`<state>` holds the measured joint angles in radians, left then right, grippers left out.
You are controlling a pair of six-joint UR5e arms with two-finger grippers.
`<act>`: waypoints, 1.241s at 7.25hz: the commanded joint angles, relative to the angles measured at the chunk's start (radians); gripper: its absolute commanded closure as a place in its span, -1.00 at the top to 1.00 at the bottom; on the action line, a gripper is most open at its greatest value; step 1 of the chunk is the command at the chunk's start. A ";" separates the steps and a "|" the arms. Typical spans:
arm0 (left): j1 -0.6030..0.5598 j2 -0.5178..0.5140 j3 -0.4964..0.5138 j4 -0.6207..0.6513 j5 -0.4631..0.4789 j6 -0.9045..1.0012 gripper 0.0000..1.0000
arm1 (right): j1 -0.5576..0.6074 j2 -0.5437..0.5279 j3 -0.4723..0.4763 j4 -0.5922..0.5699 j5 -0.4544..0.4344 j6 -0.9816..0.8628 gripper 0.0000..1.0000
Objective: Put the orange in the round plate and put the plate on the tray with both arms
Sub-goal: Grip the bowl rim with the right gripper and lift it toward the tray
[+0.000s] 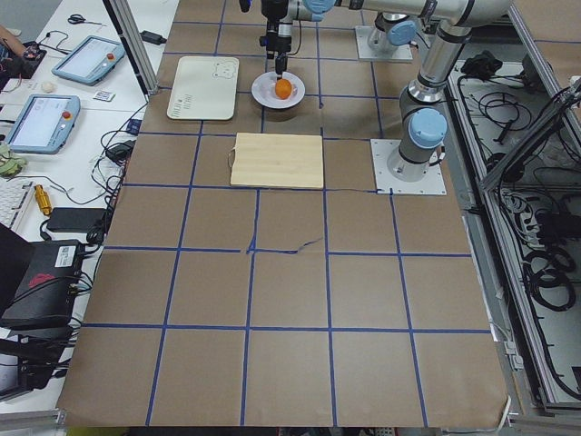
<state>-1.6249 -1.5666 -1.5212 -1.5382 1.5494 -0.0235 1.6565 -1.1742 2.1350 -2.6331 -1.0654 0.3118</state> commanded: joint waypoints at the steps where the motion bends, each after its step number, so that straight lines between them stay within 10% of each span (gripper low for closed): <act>1: 0.003 0.002 -0.001 0.010 0.001 -0.006 1.00 | 0.000 0.015 -0.013 0.001 -0.002 0.048 -0.27; 3: 0.006 0.002 -0.005 0.032 0.000 -0.010 1.00 | 0.000 0.007 -0.018 0.001 -0.005 0.067 -0.71; 9: 0.008 0.003 -0.008 0.032 -0.003 -0.001 1.00 | -0.046 -0.024 -0.287 0.091 -0.001 0.191 -0.77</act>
<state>-1.6172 -1.5631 -1.5300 -1.5063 1.5479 -0.0250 1.6334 -1.1985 1.9384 -2.5728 -1.0697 0.4971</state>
